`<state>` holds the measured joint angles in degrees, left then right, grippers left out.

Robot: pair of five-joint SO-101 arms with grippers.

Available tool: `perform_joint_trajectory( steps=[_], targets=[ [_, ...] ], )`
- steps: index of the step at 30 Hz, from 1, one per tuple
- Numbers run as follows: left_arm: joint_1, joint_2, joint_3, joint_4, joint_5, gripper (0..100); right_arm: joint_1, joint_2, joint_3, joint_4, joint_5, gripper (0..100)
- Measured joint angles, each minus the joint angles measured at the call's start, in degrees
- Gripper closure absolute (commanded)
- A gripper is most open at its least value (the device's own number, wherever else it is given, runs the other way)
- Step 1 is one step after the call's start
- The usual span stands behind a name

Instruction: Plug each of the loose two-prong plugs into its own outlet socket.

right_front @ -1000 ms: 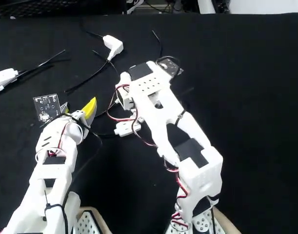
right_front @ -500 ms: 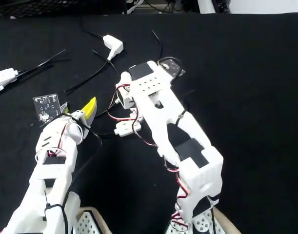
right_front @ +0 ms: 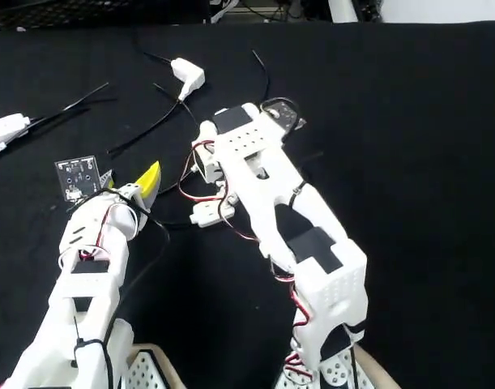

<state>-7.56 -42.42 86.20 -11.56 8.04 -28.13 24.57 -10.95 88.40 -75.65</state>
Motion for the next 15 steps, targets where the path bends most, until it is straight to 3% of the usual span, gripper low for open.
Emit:
perform_joint_trajectory(
  steps=[15],
  targets=[
    [0.0,0.0,0.0,0.0,0.0,68,1.85,3.6,0.35,-2.55,-0.26,98.6]
  ],
)
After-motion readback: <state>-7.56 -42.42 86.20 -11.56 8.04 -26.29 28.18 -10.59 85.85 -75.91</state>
